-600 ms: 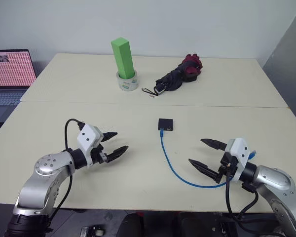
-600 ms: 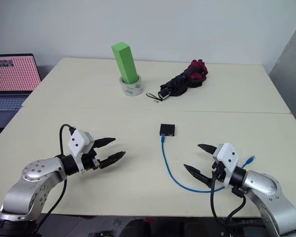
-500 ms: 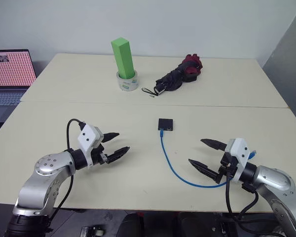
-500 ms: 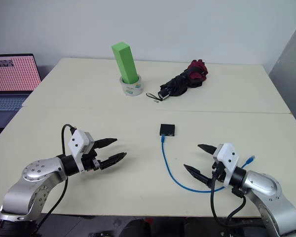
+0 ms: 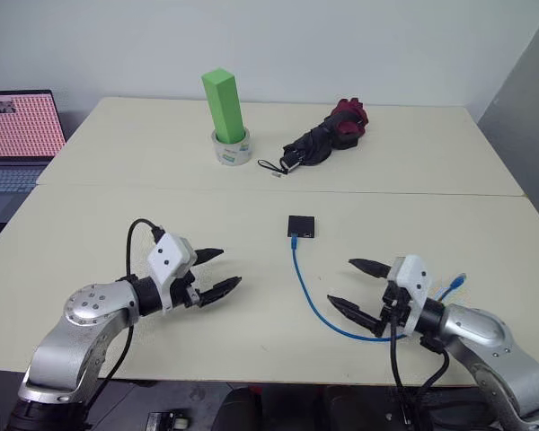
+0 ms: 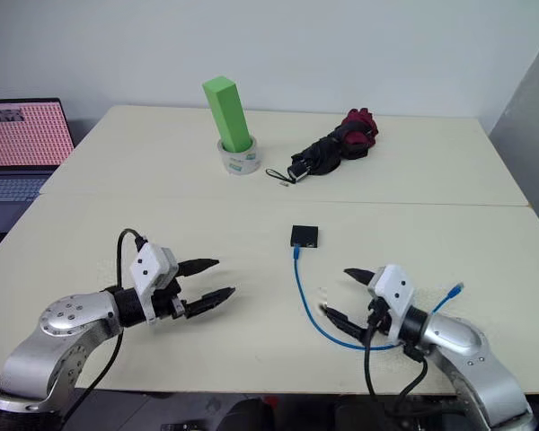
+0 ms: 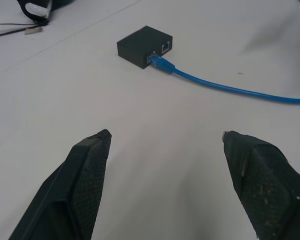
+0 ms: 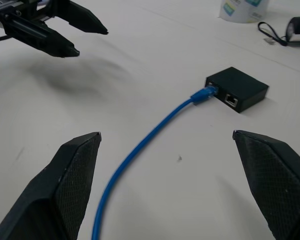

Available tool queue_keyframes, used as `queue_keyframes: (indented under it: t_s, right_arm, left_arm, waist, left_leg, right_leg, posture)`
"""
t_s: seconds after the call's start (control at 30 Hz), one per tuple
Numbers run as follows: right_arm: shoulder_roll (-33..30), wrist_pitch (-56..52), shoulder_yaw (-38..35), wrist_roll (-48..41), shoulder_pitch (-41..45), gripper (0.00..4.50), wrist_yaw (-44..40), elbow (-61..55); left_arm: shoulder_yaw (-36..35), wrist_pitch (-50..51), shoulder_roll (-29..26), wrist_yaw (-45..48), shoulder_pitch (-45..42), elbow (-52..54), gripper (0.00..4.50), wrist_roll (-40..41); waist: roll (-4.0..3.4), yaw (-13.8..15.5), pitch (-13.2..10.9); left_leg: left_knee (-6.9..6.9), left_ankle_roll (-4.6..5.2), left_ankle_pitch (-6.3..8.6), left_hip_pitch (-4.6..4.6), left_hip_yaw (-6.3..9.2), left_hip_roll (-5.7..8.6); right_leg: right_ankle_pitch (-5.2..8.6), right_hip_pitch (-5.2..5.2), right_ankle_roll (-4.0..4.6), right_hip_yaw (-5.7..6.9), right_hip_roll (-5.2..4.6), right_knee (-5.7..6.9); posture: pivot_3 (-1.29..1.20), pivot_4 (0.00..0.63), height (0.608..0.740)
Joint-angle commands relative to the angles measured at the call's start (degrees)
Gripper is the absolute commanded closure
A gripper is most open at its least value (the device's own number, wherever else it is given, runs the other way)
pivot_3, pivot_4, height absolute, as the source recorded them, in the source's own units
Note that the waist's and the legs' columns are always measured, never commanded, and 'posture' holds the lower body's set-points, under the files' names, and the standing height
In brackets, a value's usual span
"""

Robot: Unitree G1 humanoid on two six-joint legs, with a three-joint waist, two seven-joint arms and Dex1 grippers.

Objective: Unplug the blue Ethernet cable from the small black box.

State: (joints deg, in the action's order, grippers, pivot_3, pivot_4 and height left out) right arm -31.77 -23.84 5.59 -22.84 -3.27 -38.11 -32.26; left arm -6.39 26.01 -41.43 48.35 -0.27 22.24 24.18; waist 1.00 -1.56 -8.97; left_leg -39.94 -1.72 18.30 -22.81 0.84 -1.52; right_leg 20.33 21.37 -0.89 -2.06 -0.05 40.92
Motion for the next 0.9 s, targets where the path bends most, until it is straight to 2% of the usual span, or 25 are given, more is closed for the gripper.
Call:
queue_keyframes:
  t_s: [0.03,0.2,0.33,0.47,0.5,0.57,0.7,0.9]
  right_arm:
    - [4.4,-1.3,4.6,3.8,4.1,0.03,4.2,3.8]
    - [10.2,-2.3,8.2,8.4,8.7,0.03,8.8,10.5]
    - [18.5,-3.3,12.3,13.1,14.0,0.03,15.3,18.5]
    - [23.8,-2.8,13.9,16.6,16.7,0.03,19.1,24.0]
    - [25.1,-3.1,14.2,17.3,17.4,0.32,20.2,25.3]
    - [26.6,-3.6,14.3,18.3,17.9,0.56,21.5,26.6]
    - [30.0,-4.7,12.8,21.2,19.4,1.65,26.8,30.3]
    - [29.2,-6.4,11.4,22.2,20.2,3.26,26.7,29.8]
  left_arm:
    - [0.0,-0.5,-1.4,1.2,-0.7,1.5,0.72,0.1]
    - [0.1,-0.9,-2.1,3.1,-2.0,0.1,0.72,0.4]
    - [0.4,-1.5,-2.6,4.8,-5.6,-4.1,0.72,0.0]
    - [1.0,-1.7,-2.0,5.3,-8.1,-6.1,0.72,-0.2]
    - [1.1,-1.7,-1.9,5.4,-8.4,-6.5,0.70,-0.2]
    - [1.2,-1.8,-1.9,5.5,-8.4,-6.6,0.70,-0.2]
    - [1.6,-2.2,-1.6,5.6,-8.6,-7.1,0.70,-0.4]
    - [2.0,-1.5,-1.3,6.4,-8.6,-7.7,0.70,0.7]
  waist:
    - [0.00,0.0,0.0]
    - [-0.02,0.0,0.0]
    - [-0.01,-0.1,0.0]
    - [-0.02,-0.2,0.0]
    - [-0.02,-0.2,0.0]
    - [0.00,-0.2,0.0]
    - [0.01,-0.3,0.0]
    - [0.02,-0.3,0.0]
  left_leg:
    - [0.00,-0.01,0.00,0.00,0.00,0.00]
    - [0.00,-0.16,-0.09,0.00,-0.01,0.01]
    - [0.00,-0.17,-0.10,-0.01,-0.01,0.01]
    - [0.02,-0.18,-0.10,0.00,0.02,-0.03]
    - [0.02,-0.18,-0.10,-0.02,0.00,-0.03]
    - [0.02,-0.18,-0.10,-0.02,-0.01,-0.02]
    - [0.02,-0.18,-0.10,0.03,0.00,-0.04]
    - [0.01,-0.18,-0.10,0.05,0.00,-0.02]
  right_leg:
    - [0.00,0.00,0.00,0.01,0.00,0.00]
    - [0.00,0.03,0.00,0.00,0.00,0.02]
    - [0.00,0.06,0.00,0.01,0.00,0.03]
    - [0.00,0.11,0.00,0.04,0.06,0.12]
    - [0.00,0.12,0.00,0.02,0.06,0.10]
    - [0.00,0.11,0.00,0.01,0.04,0.06]
    - [0.00,0.11,0.00,0.02,0.04,0.13]
    - [0.00,0.09,0.00,0.01,0.04,0.17]
  posture:
    - [0.00,0.150,0.740]
    - [0.00,0.150,0.740]
    - [0.00,0.150,0.740]
    - [0.00,0.150,0.740]
    - [0.00,0.150,0.740]
    - [0.00,0.150,0.740]
    - [0.00,0.150,0.740]
    - [0.00,0.150,0.740]
